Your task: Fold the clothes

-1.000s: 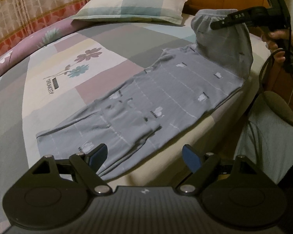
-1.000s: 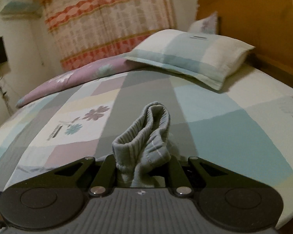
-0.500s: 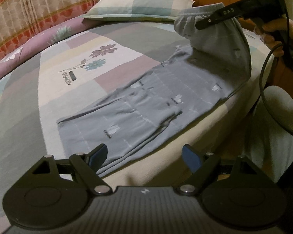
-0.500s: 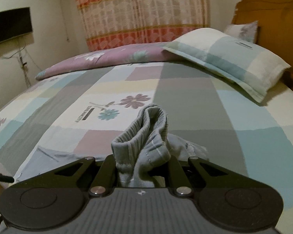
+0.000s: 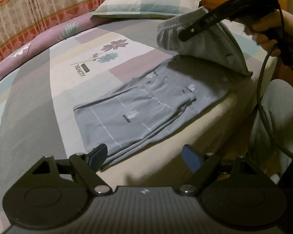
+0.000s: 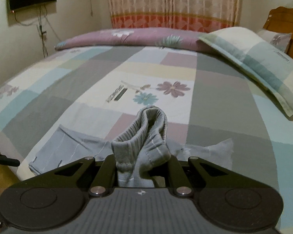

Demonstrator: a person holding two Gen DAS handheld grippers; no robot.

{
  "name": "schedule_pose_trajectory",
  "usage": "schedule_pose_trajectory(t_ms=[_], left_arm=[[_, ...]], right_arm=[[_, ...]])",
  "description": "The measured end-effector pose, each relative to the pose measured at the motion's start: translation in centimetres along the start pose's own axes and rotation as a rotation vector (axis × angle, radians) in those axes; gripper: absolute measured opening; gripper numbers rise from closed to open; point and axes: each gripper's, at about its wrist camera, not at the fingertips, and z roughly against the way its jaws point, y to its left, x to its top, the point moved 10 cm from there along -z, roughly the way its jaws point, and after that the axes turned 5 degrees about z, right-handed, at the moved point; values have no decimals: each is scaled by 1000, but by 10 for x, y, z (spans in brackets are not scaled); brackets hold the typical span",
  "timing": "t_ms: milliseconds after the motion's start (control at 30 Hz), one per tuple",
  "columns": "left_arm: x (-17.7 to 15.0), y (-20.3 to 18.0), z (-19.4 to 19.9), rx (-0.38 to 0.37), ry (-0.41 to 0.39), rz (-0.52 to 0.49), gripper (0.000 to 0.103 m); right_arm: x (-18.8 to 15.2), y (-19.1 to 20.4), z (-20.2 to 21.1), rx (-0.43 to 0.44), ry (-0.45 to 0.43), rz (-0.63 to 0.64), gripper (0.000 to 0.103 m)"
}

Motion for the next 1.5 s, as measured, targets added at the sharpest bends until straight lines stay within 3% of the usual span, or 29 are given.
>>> schedule_pose_trajectory(t_ms=[233,800,1500], left_arm=[[-3,9,3,-1,-3,0,84],[-16,34,7,43,1,47,84],[-33,61,17,94,6,129,84]], right_arm=[[0,20,-21,-22,84,18,12],[41,94,-39,15,50,167,12],[44,162,-80,107,114,307,15]])
